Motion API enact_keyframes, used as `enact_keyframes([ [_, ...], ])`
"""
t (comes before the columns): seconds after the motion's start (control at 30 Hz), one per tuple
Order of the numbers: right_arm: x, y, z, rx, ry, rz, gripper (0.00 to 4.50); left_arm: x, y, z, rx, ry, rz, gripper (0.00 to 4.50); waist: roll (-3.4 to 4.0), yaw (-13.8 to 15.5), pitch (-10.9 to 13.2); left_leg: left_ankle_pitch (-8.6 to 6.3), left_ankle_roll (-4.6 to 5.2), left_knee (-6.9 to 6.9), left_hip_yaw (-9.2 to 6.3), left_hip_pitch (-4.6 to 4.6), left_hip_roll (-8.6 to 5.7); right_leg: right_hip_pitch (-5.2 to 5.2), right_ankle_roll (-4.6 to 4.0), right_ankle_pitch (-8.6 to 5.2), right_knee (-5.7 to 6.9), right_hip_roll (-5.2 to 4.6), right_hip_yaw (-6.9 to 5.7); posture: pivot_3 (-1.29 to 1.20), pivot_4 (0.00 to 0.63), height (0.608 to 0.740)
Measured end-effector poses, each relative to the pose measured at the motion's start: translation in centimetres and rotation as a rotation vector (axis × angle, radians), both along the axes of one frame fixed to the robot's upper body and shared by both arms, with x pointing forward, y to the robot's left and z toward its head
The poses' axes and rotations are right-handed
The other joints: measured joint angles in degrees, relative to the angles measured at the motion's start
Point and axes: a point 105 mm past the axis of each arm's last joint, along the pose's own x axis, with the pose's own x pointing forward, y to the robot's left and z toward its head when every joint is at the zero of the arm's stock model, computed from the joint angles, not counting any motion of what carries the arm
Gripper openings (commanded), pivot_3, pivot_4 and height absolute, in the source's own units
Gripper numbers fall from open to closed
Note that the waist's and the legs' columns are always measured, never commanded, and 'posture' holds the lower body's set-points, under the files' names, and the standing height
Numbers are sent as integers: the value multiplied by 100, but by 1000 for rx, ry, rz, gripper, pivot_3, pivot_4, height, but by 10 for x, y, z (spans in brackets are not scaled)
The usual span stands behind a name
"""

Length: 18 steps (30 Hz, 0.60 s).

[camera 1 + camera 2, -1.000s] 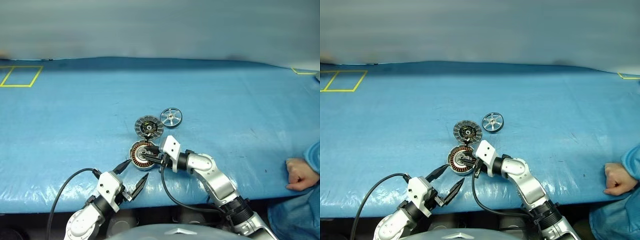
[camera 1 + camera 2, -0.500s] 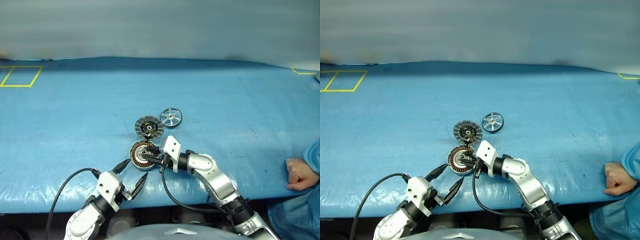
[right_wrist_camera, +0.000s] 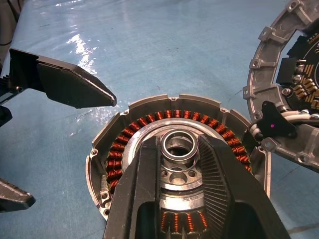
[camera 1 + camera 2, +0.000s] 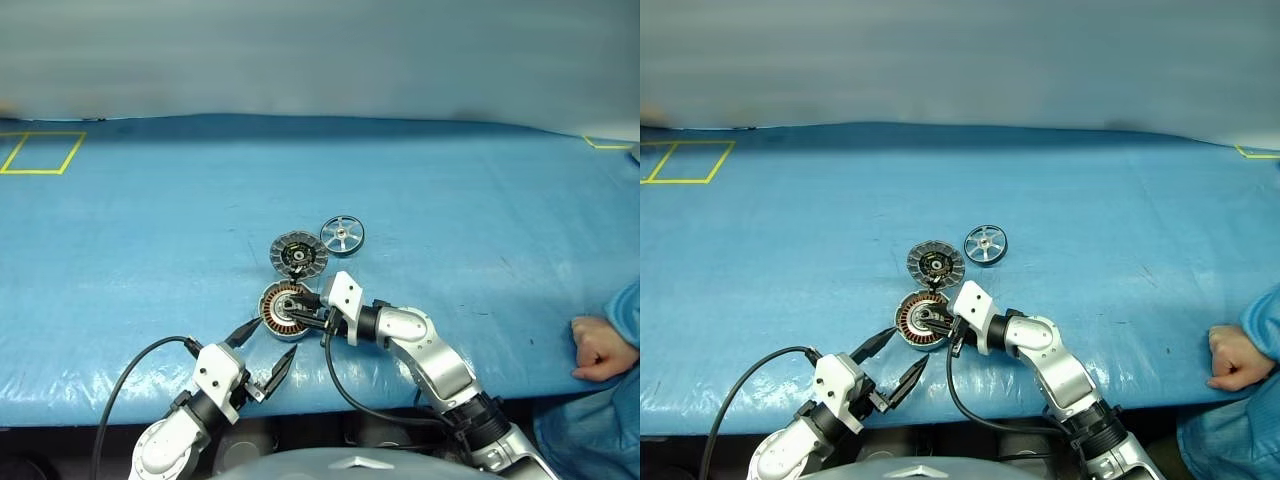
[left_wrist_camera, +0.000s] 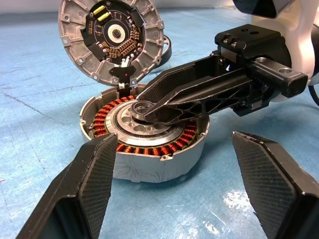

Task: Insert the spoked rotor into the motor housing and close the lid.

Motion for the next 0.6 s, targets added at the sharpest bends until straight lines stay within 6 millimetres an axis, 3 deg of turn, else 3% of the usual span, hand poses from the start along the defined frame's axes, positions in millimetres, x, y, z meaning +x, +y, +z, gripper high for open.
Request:
enact_keyframes([
  [0.3, 1, -1, -1, -9, 0, -10, 743, 0, 0, 0, 1, 0, 0, 3896, 0, 0, 0, 0, 0, 0, 0, 0, 0, 0, 0, 0, 0, -1, 0, 0, 150, 740],
  [0.53, 3, 0, 0, -12, -9, -24, 3055, 0, 0, 0, 2, 0, 0, 3896, 0, 0, 0, 0, 0, 0, 0, 0, 0, 0, 0, 0, 0, -1, 0, 0, 150, 740],
  [0.6, 4, 1, 1, -5, -7, -31, 3055, 0, 0, 0, 2, 0, 0, 3896, 0, 0, 0, 0, 0, 0, 0, 0, 0, 0, 0, 0, 0, -1, 0, 0, 150, 740],
])
